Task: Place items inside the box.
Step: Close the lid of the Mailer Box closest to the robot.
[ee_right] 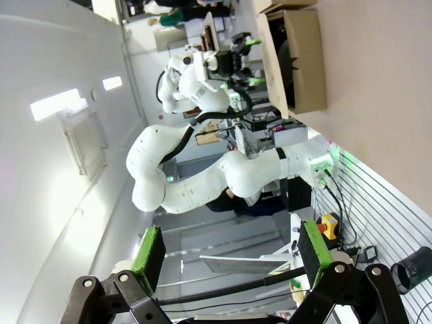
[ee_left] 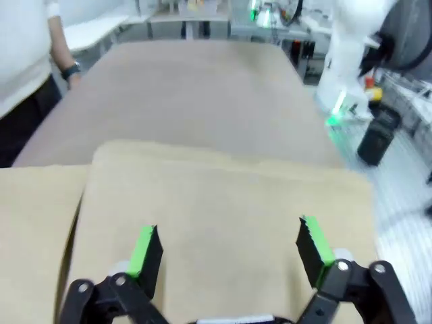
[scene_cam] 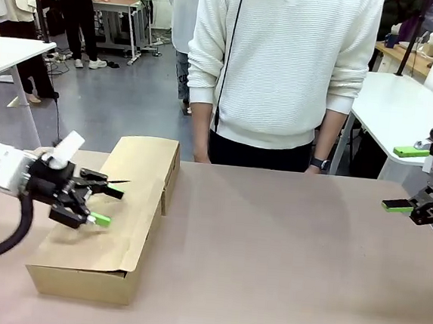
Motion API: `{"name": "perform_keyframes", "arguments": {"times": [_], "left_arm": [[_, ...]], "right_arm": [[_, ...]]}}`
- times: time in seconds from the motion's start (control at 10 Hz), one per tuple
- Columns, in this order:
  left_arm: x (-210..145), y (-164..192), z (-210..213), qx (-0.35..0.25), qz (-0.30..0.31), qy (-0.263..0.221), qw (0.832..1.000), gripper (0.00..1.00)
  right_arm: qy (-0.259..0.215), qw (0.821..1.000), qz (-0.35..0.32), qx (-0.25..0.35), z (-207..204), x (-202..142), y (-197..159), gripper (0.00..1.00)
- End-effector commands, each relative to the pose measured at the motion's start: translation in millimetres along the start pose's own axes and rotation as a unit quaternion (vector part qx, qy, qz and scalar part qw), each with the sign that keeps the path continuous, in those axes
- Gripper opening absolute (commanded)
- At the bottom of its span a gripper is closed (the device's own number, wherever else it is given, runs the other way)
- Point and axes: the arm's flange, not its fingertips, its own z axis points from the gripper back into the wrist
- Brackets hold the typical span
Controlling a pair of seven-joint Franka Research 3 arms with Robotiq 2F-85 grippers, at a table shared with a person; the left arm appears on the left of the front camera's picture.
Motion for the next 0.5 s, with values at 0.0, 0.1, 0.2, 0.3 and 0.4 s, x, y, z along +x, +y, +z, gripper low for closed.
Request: {"name": "perform_keyframes", "arguments": {"times": [0.0,0.1,0.2,0.3,0.4], "left_arm": [[34.1,-70.2,43.5,0.01,0.086,-0.075,0.993,1.0],[45.3,-73.5,57.0,0.041,0.139,-0.117,0.983,1.0],[58.5,-76.9,72.5,0.081,0.227,-0.167,0.956,1.0],[68.0,-81.6,88.6,0.103,0.326,-0.183,0.922,1.0],[71.0,-84.9,102.8,0.051,0.403,-0.197,0.892,1.0]], "right_arm": [[0.004,1.0,-0.001,0.0,2.6,-0.3,2.9,1.0],[0.004,1.0,-0.001,0.0,2.6,-0.3,2.9,1.0],[0.004,1.0,-0.001,0.0,2.6,-0.3,2.9,1.0],[0.004,1.0,-0.001,0.0,2.6,-0.3,2.9,1.0],[0.004,1.0,-0.001,0.0,2.6,-0.3,2.9,1.0]]}}
